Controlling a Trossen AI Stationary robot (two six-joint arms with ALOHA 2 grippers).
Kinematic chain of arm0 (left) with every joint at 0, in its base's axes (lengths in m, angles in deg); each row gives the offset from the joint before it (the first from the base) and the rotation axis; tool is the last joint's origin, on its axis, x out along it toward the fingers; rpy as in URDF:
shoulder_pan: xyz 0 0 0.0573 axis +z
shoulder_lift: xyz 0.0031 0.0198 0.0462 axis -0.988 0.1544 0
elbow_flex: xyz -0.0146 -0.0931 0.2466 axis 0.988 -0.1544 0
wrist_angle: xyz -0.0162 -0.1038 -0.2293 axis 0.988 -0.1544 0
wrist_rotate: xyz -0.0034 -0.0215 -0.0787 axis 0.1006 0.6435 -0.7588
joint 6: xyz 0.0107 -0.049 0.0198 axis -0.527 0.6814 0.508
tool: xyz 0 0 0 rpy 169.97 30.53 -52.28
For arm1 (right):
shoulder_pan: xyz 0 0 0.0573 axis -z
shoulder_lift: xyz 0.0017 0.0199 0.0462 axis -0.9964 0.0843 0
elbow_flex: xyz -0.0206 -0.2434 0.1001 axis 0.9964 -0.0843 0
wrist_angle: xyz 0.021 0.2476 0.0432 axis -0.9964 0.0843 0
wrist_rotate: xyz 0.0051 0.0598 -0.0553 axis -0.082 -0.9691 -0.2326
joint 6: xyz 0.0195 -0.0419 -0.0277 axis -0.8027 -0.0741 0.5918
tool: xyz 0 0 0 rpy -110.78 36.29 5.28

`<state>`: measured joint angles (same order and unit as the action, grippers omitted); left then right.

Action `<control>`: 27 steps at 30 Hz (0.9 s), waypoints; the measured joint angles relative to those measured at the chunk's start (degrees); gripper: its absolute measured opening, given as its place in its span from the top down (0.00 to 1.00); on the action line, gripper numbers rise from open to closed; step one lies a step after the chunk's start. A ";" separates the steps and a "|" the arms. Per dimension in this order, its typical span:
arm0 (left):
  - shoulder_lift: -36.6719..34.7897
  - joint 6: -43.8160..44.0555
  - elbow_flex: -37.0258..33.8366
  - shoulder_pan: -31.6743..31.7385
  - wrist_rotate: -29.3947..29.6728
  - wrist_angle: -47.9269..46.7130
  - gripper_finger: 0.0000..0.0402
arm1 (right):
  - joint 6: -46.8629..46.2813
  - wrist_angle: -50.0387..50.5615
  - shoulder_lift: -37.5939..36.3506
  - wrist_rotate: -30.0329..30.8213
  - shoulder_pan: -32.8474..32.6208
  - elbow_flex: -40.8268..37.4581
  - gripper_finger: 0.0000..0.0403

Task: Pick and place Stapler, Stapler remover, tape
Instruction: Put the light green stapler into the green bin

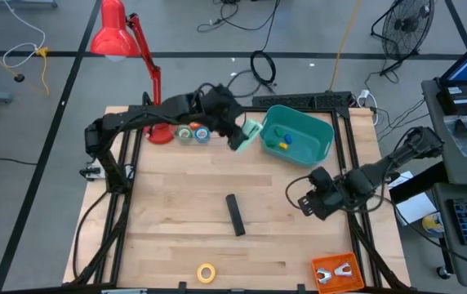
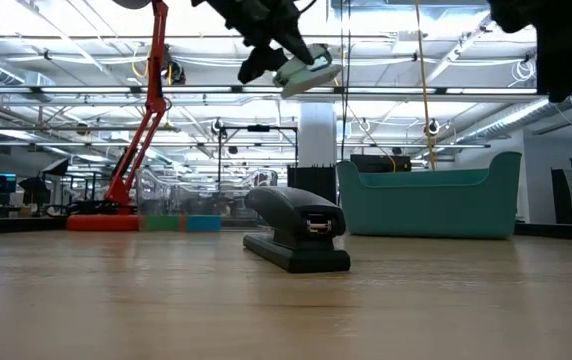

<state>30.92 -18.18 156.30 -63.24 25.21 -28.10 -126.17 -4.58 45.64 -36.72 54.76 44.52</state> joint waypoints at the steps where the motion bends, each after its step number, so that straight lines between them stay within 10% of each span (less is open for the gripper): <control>1: 0.96 0.42 1.31 0.36 -0.07 0.03 0.65 | -1.94 0.07 0.00 0.63 -1.19 0.00 0.72; 18: 28.64 9.97 36.75 -1.98 -2.35 0.61 0.66 | -28.93 -8.25 0.13 -8.38 -28.53 -11.69 0.72; 27: 32.93 17.12 37.35 -1.51 -0.46 10.71 0.68 | -30.33 -6.56 -0.23 -0.60 -33.88 -13.11 0.72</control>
<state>63.86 -1.06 193.65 -64.74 24.74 -17.39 -156.51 -11.13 45.41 -37.32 20.87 31.40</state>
